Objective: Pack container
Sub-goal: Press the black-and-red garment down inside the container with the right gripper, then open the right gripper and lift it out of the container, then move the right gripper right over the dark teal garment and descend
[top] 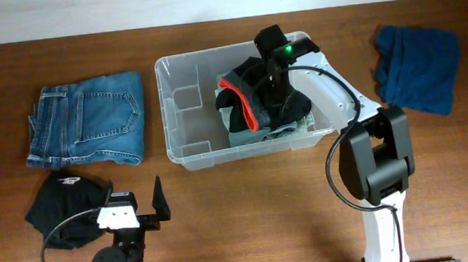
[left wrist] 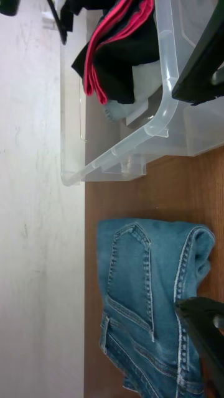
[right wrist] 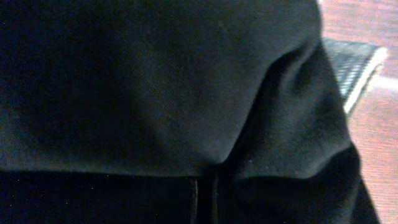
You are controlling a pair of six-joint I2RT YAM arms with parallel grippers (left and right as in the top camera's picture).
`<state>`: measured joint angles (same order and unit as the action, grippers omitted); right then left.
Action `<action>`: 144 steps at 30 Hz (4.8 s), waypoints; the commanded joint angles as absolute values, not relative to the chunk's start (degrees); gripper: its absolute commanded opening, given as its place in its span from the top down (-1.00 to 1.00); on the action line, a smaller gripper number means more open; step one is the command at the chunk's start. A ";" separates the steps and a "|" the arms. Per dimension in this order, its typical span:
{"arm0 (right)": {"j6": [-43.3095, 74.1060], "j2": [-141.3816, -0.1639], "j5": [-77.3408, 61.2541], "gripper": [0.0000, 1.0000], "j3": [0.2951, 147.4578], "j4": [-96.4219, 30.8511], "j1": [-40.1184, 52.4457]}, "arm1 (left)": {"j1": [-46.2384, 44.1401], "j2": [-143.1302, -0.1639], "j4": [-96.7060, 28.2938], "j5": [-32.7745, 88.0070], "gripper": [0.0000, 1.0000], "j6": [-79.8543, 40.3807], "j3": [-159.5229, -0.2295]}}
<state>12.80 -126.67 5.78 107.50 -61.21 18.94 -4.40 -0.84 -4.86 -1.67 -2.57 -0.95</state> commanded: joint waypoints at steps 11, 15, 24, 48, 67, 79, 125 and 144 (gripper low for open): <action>9.93 -115.13 1.74 0.92 114.98 -61.23 22.33 | -4.19 -0.45 -4.73 -1.19 -0.99 -1.67 -0.54; 8.34 -117.05 -1.39 0.92 113.19 -59.99 23.00 | -4.19 -0.45 -4.73 -1.19 -0.99 -1.67 -0.54; 7.88 -122.91 -1.32 0.92 106.15 -56.18 23.24 | -4.19 -0.45 -4.73 -1.19 -0.99 -1.67 -0.54; 7.73 -114.28 -0.08 0.56 104.92 -58.48 22.76 | -4.19 -0.45 -4.73 -1.19 -0.99 -1.67 -0.54; 11.44 -113.56 5.19 0.92 104.18 -72.97 22.76 | -4.19 -0.45 -4.71 -1.19 -0.99 -1.67 -0.54; 11.46 -113.56 1.87 0.92 98.85 -77.60 22.87 | -4.19 -0.45 -4.73 -1.21 -0.99 -1.67 -0.54; 12.27 -109.12 0.45 -0.97 124.90 -74.43 -23.79 | -4.19 -0.45 -4.73 -1.19 -0.99 -1.67 -0.54; -1.54 -130.26 -2.90 -0.97 124.88 -51.05 -26.15 | -4.16 -0.45 -4.71 -1.21 -0.99 -1.67 -0.54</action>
